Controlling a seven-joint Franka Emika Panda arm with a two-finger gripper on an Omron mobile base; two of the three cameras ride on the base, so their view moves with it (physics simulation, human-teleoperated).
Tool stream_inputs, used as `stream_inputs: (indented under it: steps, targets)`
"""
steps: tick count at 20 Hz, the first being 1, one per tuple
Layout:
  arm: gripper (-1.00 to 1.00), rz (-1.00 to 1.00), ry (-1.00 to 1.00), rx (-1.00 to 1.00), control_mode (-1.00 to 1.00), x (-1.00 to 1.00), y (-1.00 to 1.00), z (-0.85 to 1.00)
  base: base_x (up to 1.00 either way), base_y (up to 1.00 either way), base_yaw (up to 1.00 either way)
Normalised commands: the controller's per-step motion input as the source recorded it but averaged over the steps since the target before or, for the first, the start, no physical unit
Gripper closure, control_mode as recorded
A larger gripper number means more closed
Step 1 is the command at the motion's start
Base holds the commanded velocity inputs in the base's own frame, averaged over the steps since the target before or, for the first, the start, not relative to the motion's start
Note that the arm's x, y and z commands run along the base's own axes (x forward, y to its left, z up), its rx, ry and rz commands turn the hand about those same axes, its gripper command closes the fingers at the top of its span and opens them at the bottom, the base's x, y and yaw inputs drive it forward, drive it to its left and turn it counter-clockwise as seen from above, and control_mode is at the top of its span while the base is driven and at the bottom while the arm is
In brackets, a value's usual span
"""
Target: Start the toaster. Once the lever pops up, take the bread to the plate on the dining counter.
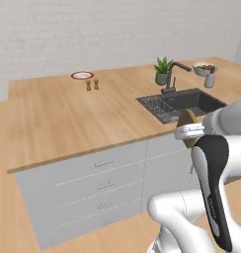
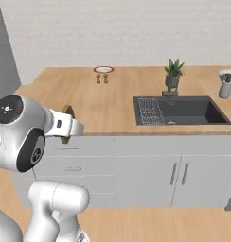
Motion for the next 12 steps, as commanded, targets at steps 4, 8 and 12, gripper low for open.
stream_inputs:
  steps: [4, 8, 12]
  targets:
    - [1.00, 0.00, 0.00, 0.00, 1.00, 0.00, 0.00, 0.00, 0.05, 1.00, 0.26]
    - [1.00, 0.00, 0.00, 0.00, 1.00, 0.00, 0.00, 0.00, 0.00, 1.00, 0.26]
    - [1.00, 0.00, 0.00, 0.00, 1.00, 0.00, 0.00, 0.00, 0.00, 1.00, 0.24]
